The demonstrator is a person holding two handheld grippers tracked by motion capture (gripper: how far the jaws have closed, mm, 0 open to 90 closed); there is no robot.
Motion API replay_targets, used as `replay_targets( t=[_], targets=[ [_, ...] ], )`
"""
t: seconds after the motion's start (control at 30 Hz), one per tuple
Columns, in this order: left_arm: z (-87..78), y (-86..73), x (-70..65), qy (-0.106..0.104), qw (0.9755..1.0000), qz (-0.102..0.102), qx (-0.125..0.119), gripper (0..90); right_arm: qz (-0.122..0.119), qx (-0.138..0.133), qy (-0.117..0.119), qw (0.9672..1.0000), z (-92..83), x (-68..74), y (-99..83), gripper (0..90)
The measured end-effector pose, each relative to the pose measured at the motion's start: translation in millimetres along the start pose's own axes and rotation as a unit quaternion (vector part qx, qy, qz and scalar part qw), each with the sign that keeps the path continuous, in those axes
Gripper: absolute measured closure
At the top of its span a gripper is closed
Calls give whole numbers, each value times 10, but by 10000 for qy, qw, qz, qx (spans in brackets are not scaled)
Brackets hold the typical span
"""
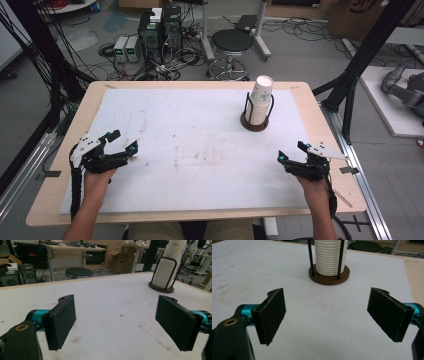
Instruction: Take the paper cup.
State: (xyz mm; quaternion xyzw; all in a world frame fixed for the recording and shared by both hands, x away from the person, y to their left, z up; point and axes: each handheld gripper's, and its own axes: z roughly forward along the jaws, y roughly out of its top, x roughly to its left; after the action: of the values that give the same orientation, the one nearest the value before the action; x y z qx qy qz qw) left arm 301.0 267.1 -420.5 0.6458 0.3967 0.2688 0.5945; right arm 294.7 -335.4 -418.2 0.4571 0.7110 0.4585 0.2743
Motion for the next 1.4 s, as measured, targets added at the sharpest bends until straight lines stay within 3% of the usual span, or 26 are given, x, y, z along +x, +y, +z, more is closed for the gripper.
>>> replay_targets(
  t=[0.43,0.53,0.83,1.07,1.2,1.4],
  targets=[
    [-2,-11,16,66,9999,-110,-20,166,32,66,164,9998,39,-47,20,155],
    [-32,-22,4,55,9998,-181,-44,166,78,58,208,9997,36,0,77,155],
    [-7,-31,-13,-26,9999,-143,65,165,50,-65,365,9993,155,49,358,155],
    [17,-22,-23,-146,9995,-273,44,151,-79,-139,499,9986,244,87,653,156],
    [17,-19,-28,-203,9994,-272,66,151,-279,-143,525,9981,317,130,928,155],
    [27,-36,-38,-241,9993,-279,116,154,-438,-1,557,9975,417,136,1179,154]
  ],
)
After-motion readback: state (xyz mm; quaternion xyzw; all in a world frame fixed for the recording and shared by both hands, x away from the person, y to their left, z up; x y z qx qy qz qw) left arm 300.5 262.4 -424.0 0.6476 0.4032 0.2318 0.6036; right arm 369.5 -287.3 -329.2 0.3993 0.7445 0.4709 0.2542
